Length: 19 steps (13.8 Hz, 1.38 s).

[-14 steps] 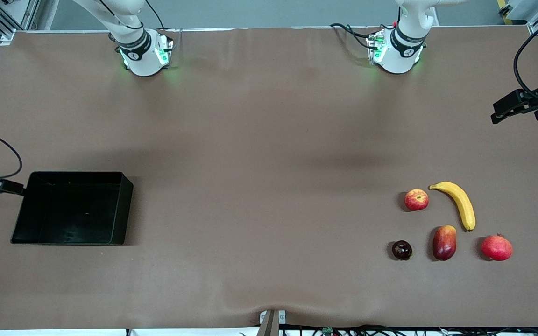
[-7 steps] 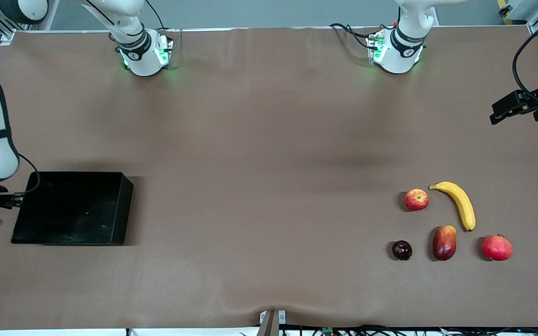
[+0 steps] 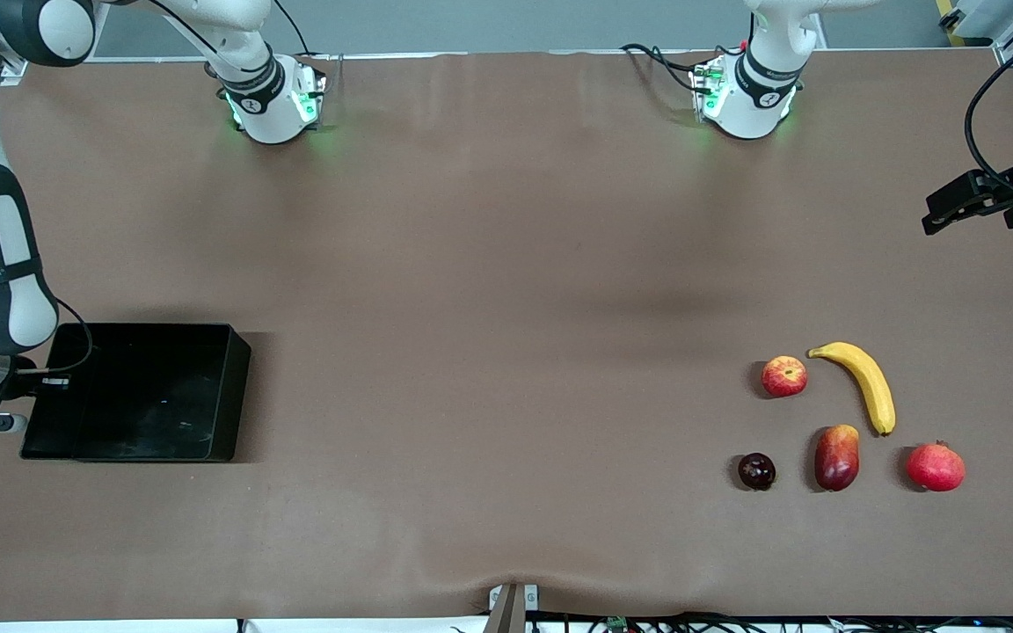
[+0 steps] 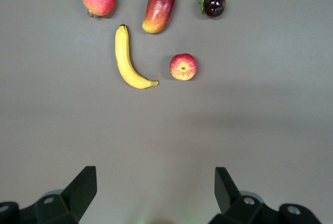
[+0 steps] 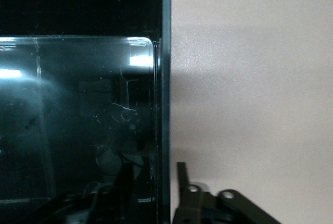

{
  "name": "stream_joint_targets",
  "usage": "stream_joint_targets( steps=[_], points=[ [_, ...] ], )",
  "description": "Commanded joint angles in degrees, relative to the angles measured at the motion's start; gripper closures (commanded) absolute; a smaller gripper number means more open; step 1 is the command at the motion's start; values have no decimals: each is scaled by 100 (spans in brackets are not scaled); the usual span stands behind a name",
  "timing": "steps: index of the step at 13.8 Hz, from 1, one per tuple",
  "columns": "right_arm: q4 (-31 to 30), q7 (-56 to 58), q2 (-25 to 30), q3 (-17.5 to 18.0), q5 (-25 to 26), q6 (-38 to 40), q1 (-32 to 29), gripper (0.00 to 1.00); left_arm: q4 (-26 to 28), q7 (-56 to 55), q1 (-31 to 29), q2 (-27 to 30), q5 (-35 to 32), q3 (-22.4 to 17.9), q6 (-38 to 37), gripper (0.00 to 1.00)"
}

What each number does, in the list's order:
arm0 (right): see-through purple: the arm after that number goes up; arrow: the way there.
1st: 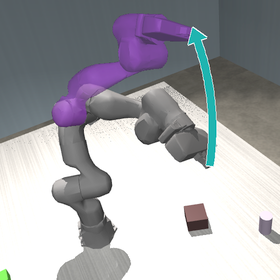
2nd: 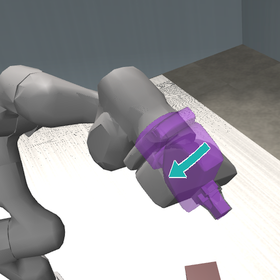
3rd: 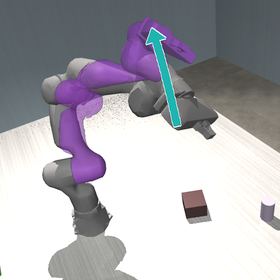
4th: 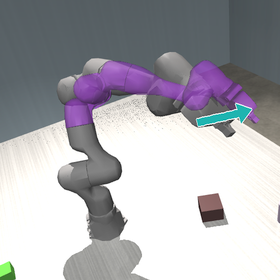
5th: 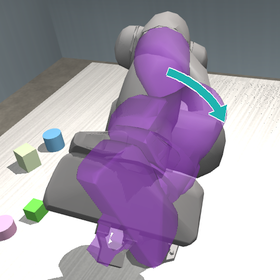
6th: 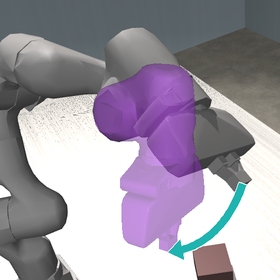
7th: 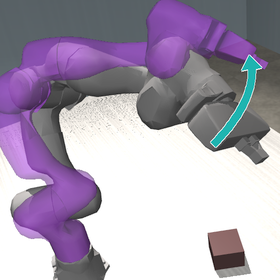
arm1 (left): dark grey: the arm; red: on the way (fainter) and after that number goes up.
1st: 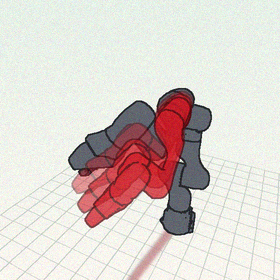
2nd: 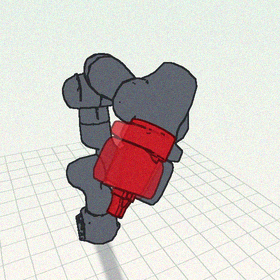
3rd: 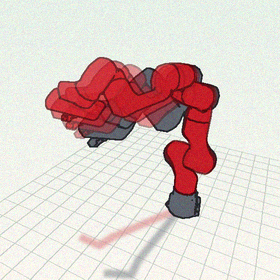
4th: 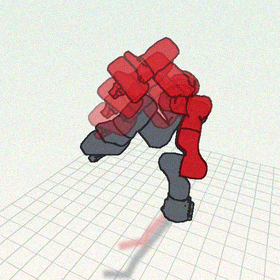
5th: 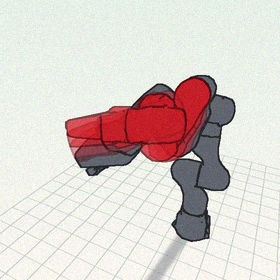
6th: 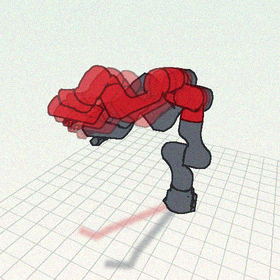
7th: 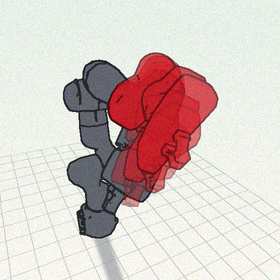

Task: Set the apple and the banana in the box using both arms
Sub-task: 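Grasp the black box rim with the right gripper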

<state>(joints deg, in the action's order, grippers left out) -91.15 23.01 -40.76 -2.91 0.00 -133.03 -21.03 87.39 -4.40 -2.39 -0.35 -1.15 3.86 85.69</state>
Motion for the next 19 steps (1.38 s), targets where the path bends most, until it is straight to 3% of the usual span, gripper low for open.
stream_joint_targets(
  steps=[1,6,12,16,19],
  points=[
    [62,107,16,115,-35,85,-130,100,-47,123,-25,-1,97,1,-61,0],
    [97,99,121,159,-105,224,-95,100,-47,123,-25,-1,97,1,-61,0],
    [229,28,1060,308,-570,1349,133,100,-38,123,-25,-1,88,-8,-61,0],
    [255,-16,1316,589,-720,1412,712,100,-38,114,-25,-1,88,-8,-70,0],
    [246,-935,1474,625,-782,1578,1485,100,-30,114,-25,-1,88,-8,-70,0]
  ],
)
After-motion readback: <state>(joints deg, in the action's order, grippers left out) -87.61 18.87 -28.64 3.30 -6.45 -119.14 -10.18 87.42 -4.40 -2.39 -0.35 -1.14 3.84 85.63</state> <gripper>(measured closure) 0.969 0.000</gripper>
